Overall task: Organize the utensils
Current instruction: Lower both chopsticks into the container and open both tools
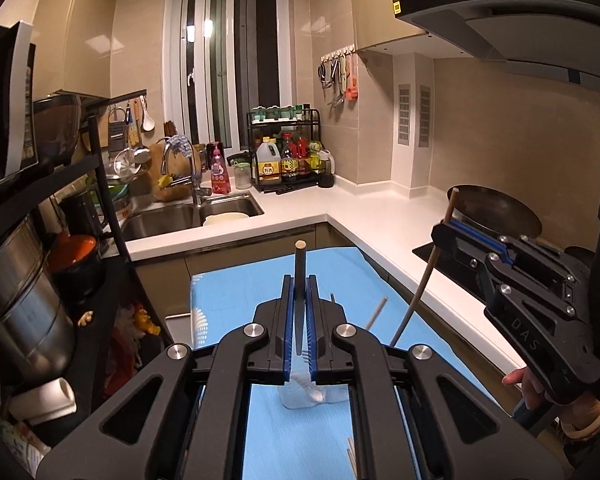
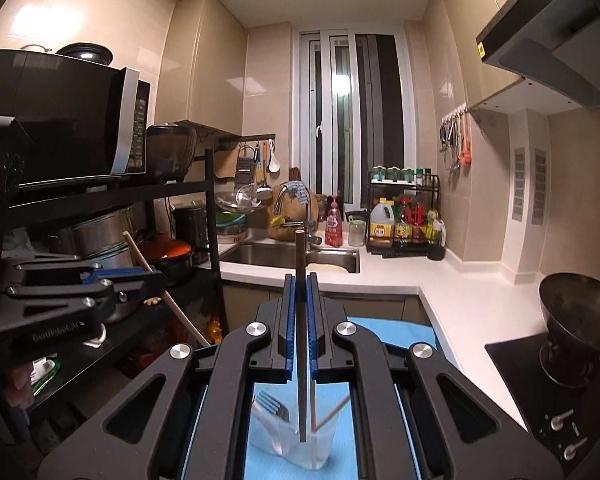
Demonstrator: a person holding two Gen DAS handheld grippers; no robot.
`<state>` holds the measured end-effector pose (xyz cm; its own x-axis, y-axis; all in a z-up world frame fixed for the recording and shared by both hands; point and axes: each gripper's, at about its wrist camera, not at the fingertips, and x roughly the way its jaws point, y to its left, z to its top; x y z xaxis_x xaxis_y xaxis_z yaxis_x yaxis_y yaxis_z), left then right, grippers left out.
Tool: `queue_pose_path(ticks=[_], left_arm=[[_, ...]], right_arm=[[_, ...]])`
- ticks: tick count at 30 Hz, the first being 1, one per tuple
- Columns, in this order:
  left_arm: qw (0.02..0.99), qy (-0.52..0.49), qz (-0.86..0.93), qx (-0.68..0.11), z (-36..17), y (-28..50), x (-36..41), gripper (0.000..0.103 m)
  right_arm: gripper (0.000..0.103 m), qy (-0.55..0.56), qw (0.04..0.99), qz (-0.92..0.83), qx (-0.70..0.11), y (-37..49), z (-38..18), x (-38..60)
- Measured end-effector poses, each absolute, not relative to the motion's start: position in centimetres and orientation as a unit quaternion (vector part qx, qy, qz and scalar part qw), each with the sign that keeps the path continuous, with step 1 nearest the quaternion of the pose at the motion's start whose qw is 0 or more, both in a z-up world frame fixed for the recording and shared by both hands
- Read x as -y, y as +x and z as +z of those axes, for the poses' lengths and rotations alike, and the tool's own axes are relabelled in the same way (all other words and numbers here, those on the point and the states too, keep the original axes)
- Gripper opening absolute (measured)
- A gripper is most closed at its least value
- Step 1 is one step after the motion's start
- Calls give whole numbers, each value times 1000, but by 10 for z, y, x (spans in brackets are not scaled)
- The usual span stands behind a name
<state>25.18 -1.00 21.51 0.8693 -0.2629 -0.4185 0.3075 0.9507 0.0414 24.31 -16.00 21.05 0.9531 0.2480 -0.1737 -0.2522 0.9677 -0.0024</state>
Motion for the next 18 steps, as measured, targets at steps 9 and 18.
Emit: queue_pose_path(ticks=[9, 18], left_arm=[[954, 52, -146, -257, 175, 306, 15, 6], [948, 45, -140, -281, 138, 333, 11, 6]], right_arm=[[6, -14, 987, 114, -110, 294, 180, 153], [6, -4, 982, 113, -152, 317, 137, 159]])
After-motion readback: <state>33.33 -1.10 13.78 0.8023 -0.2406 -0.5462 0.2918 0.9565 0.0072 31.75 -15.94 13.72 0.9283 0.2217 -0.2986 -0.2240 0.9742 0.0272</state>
